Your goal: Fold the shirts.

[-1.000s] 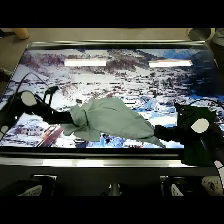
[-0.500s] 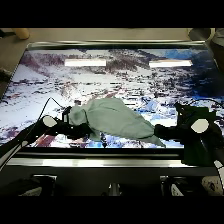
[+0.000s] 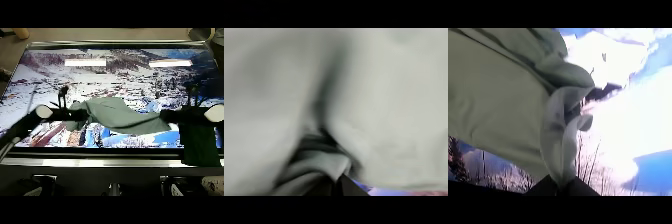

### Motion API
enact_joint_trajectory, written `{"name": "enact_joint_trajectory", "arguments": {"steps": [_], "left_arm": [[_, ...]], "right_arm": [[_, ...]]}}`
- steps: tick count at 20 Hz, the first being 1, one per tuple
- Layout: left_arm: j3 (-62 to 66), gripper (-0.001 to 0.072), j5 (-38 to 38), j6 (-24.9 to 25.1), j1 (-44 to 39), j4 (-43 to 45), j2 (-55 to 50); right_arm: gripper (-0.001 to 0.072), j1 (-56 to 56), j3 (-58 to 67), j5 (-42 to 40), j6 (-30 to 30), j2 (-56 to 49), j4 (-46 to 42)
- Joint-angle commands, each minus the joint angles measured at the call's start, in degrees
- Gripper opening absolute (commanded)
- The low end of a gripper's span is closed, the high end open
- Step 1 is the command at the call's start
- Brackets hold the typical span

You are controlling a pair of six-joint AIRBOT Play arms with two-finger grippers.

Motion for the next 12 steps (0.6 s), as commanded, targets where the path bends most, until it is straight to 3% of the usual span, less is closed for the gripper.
{"name": "enact_joint_trajectory", "arguments": {"steps": [1,4,6,10,12], "left_arm": [[18.84,0.002,-1.97,3.52,1.81,14.19,14.05],[43.95,0.002,-0.13,1.53,6.1,21.66,24.7],[56.19,0.002,2.21,0.94,8.61,22.18,27.71],[62.31,0.002,1.9,-1.01,9.01,23.39,27.78],[62.34,0.0021,2.49,-1.05,9.01,29.33,25.97]], "right_arm": [[0.0018,0.02,22.25,-1.31,-2.29,0.85,-6.08],[0.0018,0.02,47.32,-5.66,-1.81,3.08,-13.55],[0.0018,0.02,57.72,-6.03,1.68,5.14,-14.43],[0.0018,0.02,61.09,-5.2,6.03,8.94,-14.23],[0.0018,0.02,61.09,-2.6,6.16,8.76,-14.49]]}}
